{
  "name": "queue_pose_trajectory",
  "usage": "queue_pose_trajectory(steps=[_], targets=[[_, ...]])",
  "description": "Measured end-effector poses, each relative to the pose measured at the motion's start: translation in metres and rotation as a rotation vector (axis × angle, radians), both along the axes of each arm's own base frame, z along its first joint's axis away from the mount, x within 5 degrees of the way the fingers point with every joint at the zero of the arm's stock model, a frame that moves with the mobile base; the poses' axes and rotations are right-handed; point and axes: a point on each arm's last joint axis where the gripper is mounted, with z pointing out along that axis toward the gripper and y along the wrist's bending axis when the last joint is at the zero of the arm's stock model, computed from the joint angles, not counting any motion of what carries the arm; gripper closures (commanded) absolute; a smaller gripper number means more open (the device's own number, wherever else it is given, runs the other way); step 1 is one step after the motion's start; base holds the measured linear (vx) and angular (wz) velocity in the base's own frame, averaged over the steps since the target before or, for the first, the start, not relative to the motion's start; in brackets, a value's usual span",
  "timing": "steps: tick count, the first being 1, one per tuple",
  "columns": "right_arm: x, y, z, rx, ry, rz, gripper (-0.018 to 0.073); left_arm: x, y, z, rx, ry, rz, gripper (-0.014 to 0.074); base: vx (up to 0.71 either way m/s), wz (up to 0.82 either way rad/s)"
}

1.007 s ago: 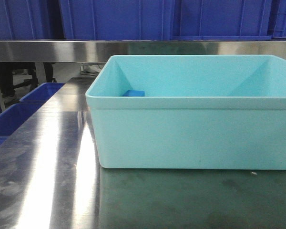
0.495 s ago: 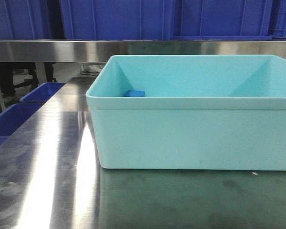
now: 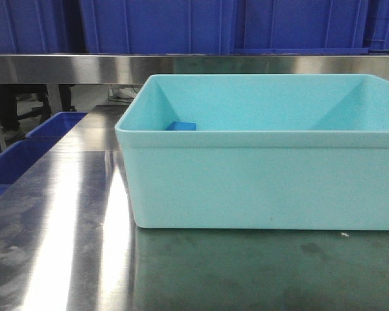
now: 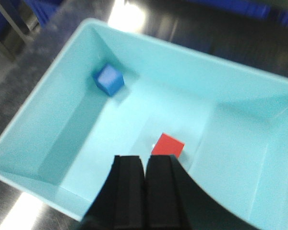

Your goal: Pick red cube and place on left shelf

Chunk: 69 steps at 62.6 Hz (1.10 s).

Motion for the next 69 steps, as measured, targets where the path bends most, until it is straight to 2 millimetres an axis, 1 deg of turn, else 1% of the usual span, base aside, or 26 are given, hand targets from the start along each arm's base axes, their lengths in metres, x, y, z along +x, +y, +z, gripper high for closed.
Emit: queue_pose_trajectory(steps=[5,15,18,23,38,49,58,69], targets=[[0.015,0.008,-0.016,-0.016,0.063,-0.015,0.0279,0.0,0.0,0.0,0.0,0.0,0.0,0.0495,0.02,-0.14],[0.035,0.018,-0.042,-0.016,0.166,-0.067,0.0066,0.0,0.0,0.0,0.0,0.0,0.0,0.0495,0.01,-0.05],[0.041,0.022,-0.05,-0.02,0.195,-0.08,0.0022,0.0,0.0,0.0,0.0,0.0,0.0,0.0495,0.0,0.0],[0.048,0.025,-0.06,-0.029,0.225,-0.088,-0.0023,0.0,0.0,0.0,0.0,0.0,0.0,0.0495,0.0,0.0],[0.068,0.034,-0.094,-0.07,0.317,-0.127,-0.0035,0.0,0.0,0.0,0.0,0.0,0.0,0.0495,0.0,0.0],[0.081,0.032,-0.114,-0.095,0.361,-0.187,-0.0035,0.0,0.0,0.0,0.0,0.0,0.0,0.0495,0.0,0.0],[0.09,0.029,-0.126,-0.088,0.384,-0.233,-0.0035,0.0,0.0,0.0,0.0,0.0,0.0,0.0495,0.0,0.0],[0.1,0.035,-0.139,-0.059,0.382,-0.252,-0.0035,0.0,0.0,0.0,0.0,0.0,0.0,0.0495,0.0,0.0]])
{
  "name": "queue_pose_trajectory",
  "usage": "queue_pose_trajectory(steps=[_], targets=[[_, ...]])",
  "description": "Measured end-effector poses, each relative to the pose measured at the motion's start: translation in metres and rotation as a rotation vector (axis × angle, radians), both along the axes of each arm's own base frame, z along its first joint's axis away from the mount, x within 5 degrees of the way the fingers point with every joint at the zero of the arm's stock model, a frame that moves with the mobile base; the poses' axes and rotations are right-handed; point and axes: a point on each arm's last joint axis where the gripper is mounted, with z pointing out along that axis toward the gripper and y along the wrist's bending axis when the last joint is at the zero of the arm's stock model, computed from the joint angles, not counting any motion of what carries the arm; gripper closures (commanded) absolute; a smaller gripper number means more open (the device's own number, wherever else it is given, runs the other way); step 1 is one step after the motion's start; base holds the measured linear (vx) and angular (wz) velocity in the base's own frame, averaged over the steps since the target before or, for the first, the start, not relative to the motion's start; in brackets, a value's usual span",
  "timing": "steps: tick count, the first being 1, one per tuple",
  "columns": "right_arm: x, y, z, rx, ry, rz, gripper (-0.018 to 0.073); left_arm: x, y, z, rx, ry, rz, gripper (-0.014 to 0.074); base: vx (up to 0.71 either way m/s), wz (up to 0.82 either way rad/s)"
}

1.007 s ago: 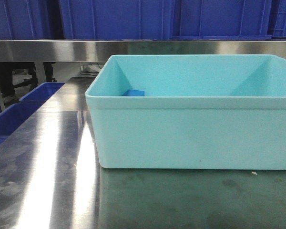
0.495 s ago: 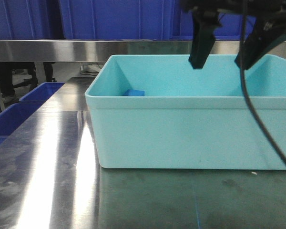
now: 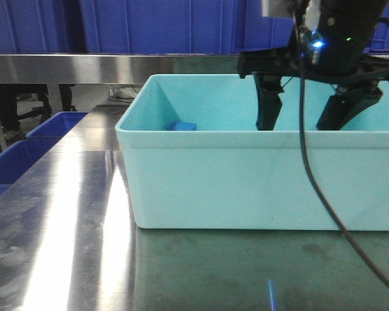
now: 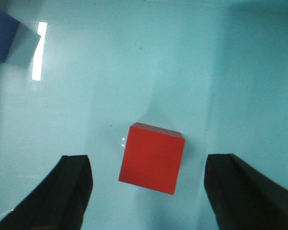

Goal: Pick red cube and place on left shelf
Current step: 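Lower the right gripper into the teal tub over the red cube, then close the right gripper on the red cube and lift it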

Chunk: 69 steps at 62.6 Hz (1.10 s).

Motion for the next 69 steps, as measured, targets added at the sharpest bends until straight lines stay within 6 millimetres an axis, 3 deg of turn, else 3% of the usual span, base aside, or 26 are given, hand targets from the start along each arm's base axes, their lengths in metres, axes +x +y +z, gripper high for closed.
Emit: queue_pose_trajectory(steps=[22,29,39,48,59,69], targets=[[0.011,0.006,-0.033,-0.025,0.069,-0.006,-0.0001,0.0,0.0,0.0,0.0,0.0,0.0,0.0495,0.0,0.0],[0.01,0.005,-0.036,-0.035,0.088,-0.007,0.0114,0.0,0.0,0.0,0.0,0.0,0.0,0.0495,0.0,0.0],[0.01,0.005,-0.035,-0.036,0.093,-0.01,0.0369,0.0,0.0,0.0,0.0,0.0,0.0,0.0495,0.0,0.0],[0.01,0.005,-0.034,-0.037,0.091,-0.009,0.0446,0.0,0.0,0.0,0.0,0.0,0.0,0.0495,0.0,0.0],[0.004,0.001,-0.011,-0.029,0.024,0.0,0.0446,0.0,0.0,0.0,0.0,0.0,0.0,0.0495,0.0,0.0],[-0.01,-0.009,0.033,-0.019,-0.108,0.023,0.0446,0.0,0.0,0.0,0.0,0.0,0.0,0.0495,0.0,0.0]])
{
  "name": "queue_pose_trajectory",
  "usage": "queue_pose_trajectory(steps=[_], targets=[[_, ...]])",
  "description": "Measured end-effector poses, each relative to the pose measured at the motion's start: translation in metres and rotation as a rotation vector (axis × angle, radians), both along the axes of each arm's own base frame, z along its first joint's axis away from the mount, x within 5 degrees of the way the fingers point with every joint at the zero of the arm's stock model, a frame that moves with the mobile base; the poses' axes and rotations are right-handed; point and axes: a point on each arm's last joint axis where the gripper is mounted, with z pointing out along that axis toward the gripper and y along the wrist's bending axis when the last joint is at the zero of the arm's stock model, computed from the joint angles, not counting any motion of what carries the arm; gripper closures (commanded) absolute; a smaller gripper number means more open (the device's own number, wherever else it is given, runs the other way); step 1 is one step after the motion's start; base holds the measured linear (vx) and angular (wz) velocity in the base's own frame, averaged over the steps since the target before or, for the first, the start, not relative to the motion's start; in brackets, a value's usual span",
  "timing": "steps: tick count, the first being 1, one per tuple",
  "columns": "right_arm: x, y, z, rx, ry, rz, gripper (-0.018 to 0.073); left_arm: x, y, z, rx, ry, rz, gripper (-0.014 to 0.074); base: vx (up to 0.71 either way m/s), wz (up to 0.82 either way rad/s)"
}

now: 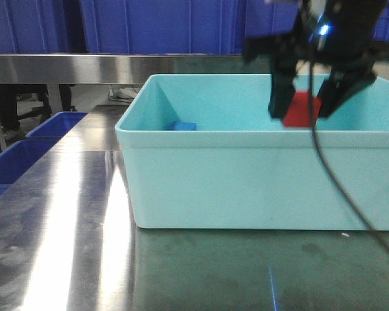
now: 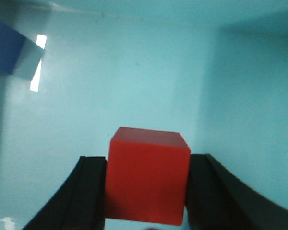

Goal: Pick red cube and place on left shelf
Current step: 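Close the right gripper on the red cube and lift it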

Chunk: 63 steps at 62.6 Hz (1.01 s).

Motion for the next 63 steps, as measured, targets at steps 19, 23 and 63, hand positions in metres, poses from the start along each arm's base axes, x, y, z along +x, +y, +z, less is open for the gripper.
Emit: queue_pose_trajectory(steps=[19,23,63], targets=[[-0.056,-0.038,0.09,-0.03,-0.329,0.038,0.0446,0.0,0.0,0.0,0.0,0.0,0.0,0.0495,-0.01,0.06],[-0.078,-0.05,0.1,-0.036,-0.395,0.044,0.0446,0.0,0.0,0.0,0.0,0.0,0.0,0.0495,0.0,0.0],[-0.217,-0.113,0.035,0.024,-0.707,0.109,0.0446,0.0,0.0,0.0,0.0,0.0,0.0,0.0495,0.0,0.0]])
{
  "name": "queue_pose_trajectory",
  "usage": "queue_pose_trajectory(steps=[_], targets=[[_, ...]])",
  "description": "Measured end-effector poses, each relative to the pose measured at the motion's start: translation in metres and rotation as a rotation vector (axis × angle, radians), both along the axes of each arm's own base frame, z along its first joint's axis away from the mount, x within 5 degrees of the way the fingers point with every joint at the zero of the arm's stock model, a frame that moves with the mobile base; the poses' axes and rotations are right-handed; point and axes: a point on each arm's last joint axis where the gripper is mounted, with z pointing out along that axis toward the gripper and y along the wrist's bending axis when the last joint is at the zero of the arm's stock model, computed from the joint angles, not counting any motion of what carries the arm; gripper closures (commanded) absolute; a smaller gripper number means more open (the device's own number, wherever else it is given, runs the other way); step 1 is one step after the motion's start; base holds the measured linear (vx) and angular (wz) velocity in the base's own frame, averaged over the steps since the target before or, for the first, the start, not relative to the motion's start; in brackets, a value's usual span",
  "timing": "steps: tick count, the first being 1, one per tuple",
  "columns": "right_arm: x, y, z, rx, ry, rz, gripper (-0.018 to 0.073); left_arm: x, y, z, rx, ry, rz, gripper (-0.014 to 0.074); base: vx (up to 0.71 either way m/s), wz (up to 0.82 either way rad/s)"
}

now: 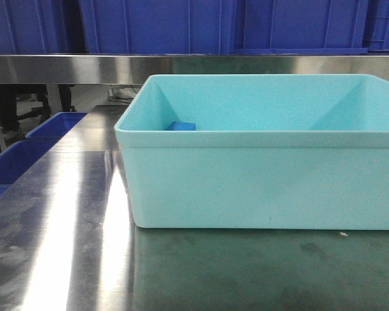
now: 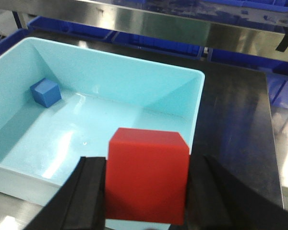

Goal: Pick red cube and place on left shelf
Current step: 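Close the right gripper on the red cube and lift it, then drive the base to the shelf rack holding the red cube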

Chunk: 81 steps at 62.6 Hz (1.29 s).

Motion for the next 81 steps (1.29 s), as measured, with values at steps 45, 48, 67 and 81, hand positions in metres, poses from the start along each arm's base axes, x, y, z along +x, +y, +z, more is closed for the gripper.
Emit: queue_pose_trajectory(steps=[45,48,67,81], targets=[[-0.0072,-0.0036,0.002,0.01,-0.035,0.0,0.0446,0.0,0.0,0.0,0.0,0.0,0.0,0.0495,-0.02,0.1],[-0.0072,-0.0036,0.002,0.01,-0.035,0.0,0.0446,0.0,0.0,0.0,0.0,0.0,0.0,0.0495,-0.02,0.67],[-0.0072,-0.0036,0.002,0.008,-0.036,0.001,0.0446,0.0,0.0,0.0,0.0,0.0,0.0,0.0495,-0.09,0.6],[-0.0072,-0.0036,0.002,0.008,-0.035,0.001,0.0446,0.0,0.0,0.0,0.0,0.0,0.0,0.0495,-0.16,0.75]])
